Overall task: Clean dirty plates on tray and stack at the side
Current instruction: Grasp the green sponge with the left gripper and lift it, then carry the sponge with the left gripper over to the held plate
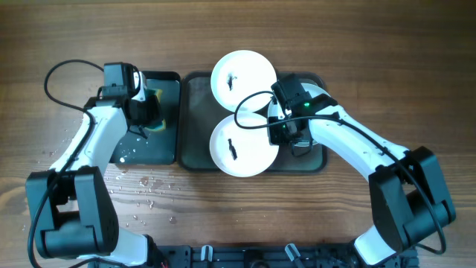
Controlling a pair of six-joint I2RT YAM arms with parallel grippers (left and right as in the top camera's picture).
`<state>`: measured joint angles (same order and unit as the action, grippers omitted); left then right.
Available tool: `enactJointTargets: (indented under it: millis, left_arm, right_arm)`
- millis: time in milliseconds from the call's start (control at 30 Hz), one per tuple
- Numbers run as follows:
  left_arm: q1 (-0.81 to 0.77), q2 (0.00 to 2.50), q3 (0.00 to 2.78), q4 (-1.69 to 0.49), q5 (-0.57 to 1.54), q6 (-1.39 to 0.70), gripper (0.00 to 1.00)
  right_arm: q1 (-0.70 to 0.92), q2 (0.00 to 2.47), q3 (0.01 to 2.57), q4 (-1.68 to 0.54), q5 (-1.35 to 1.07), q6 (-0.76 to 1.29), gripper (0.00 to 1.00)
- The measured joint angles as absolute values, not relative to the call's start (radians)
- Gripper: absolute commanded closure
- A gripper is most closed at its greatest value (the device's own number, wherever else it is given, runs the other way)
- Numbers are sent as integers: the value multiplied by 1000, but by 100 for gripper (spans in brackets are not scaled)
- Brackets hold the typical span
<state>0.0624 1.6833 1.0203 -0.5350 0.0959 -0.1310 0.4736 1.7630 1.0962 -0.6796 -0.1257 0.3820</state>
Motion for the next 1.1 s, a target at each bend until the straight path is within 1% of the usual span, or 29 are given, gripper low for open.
enactJointTargets:
  millis: [233,1100]
  left_arm:
    - [62,1684,957,-466,96,-131,96]
    - [62,1685,955,-459,96,-131,96]
  right_arm:
    - [474,1763,1096,-679,-125,382,96]
    - [474,1763,1096,-678,-126,382,96]
